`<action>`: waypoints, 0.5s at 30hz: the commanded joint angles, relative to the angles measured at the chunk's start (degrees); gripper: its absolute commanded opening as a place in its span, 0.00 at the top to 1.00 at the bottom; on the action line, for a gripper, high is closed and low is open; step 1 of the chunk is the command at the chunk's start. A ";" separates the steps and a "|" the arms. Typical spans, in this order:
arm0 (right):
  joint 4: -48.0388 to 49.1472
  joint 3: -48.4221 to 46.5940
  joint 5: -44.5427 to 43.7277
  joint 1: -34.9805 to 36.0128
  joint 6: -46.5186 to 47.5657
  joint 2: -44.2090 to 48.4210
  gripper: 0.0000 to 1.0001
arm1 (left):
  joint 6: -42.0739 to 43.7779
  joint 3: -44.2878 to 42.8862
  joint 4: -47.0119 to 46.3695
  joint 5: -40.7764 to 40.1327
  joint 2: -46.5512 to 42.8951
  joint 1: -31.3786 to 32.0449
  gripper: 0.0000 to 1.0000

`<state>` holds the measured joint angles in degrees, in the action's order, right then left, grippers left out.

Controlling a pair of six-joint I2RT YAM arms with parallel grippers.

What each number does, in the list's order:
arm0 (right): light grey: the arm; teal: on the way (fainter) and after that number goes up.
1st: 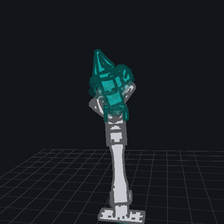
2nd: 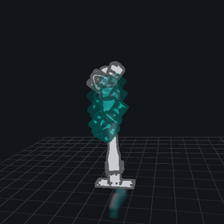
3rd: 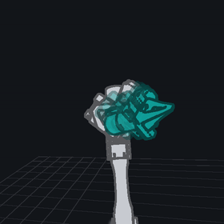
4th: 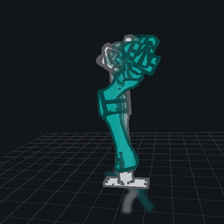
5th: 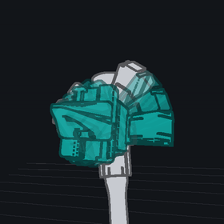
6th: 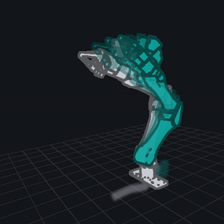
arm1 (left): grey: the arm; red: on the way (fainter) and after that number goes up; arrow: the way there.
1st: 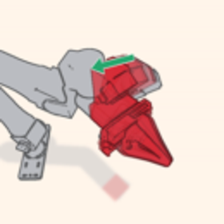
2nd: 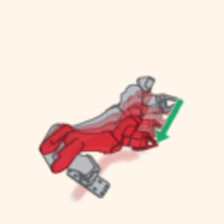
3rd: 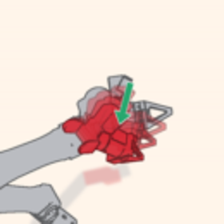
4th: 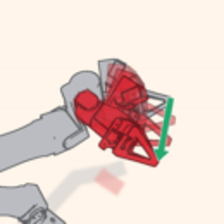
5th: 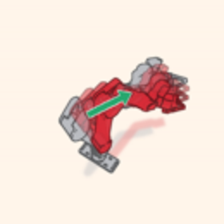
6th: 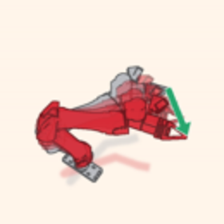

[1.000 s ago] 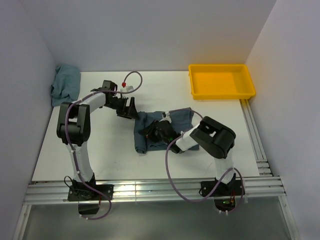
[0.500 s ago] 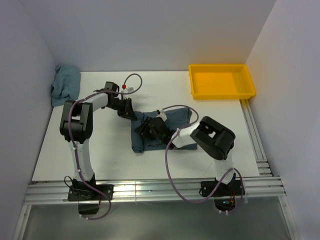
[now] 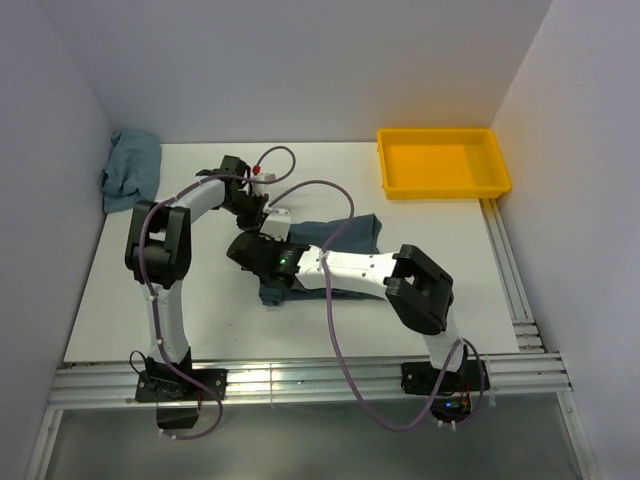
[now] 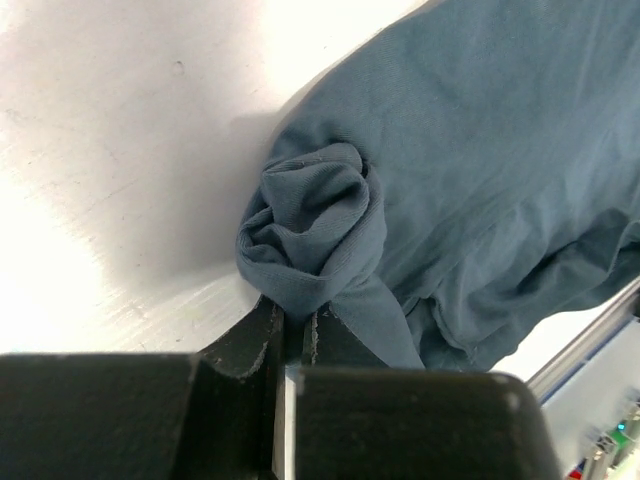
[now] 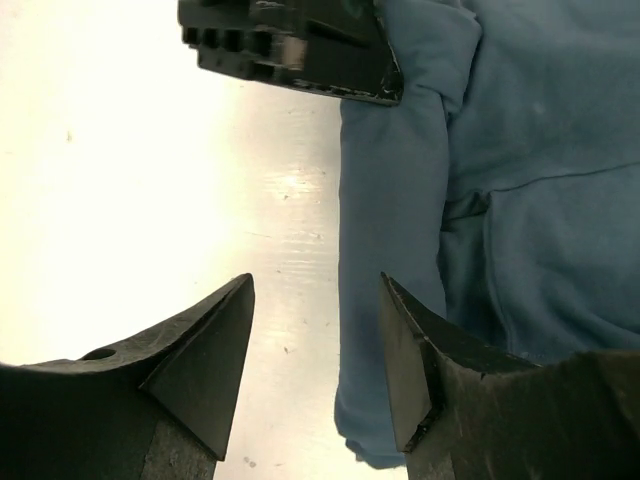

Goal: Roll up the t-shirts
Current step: Roll the tshirt

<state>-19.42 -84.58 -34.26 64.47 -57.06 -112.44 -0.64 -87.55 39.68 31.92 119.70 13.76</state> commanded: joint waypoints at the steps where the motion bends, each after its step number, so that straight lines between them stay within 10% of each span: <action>1: -13.00 -6.63 -8.63 0.57 2.21 -3.48 0.40 | 1.79 -2.71 2.68 -4.50 -2.37 1.01 1.00; 15: -18.98 -15.80 -11.44 0.92 3.27 -13.59 0.41 | 1.52 -4.65 4.18 -5.64 -1.40 2.41 1.00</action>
<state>-35.16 -97.84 -41.39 65.23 -53.45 -126.54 -0.08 -90.04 42.78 27.49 119.70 15.90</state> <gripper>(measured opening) 0.588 0.056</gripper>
